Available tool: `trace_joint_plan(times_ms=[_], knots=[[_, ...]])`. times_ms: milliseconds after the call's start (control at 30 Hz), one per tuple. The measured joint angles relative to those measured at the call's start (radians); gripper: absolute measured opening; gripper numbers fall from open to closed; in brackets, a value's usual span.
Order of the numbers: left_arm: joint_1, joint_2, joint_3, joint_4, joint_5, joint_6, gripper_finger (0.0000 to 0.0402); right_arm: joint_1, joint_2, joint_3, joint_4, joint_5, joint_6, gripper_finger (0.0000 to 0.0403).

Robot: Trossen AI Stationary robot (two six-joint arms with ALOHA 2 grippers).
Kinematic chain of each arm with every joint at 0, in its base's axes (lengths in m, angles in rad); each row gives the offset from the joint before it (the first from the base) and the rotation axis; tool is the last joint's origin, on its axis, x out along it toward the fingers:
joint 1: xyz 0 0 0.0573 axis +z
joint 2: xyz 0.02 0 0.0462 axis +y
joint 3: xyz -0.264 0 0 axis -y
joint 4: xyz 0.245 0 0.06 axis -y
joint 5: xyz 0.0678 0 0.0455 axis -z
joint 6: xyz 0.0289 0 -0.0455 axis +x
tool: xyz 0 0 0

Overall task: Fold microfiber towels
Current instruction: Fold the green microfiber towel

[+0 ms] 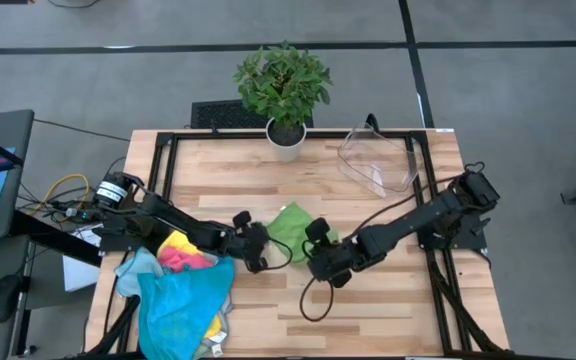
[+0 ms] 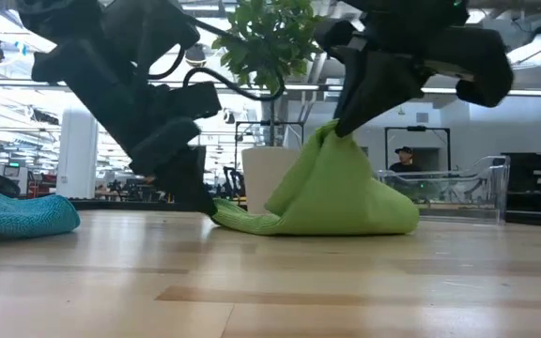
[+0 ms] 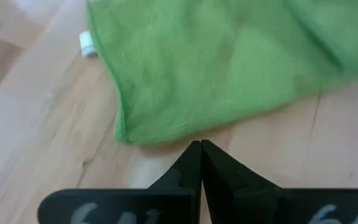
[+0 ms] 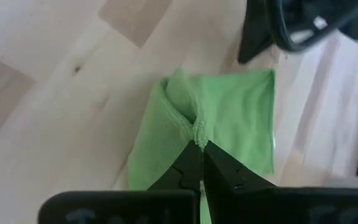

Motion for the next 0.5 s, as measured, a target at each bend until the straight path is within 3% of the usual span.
trace_joint_plan(times_ms=[133,500], knots=[[0.002,0.005,-0.008,0.03,-0.036,-0.002,0.0,-0.037,0.0,0.0,0.062,-0.004,-0.087,0.0026],[0.035,0.088,-0.007,0.141,-0.009,0.02,0.0,-0.151,0.0,0.0,0.145,-0.091,-0.254,0.0025]])
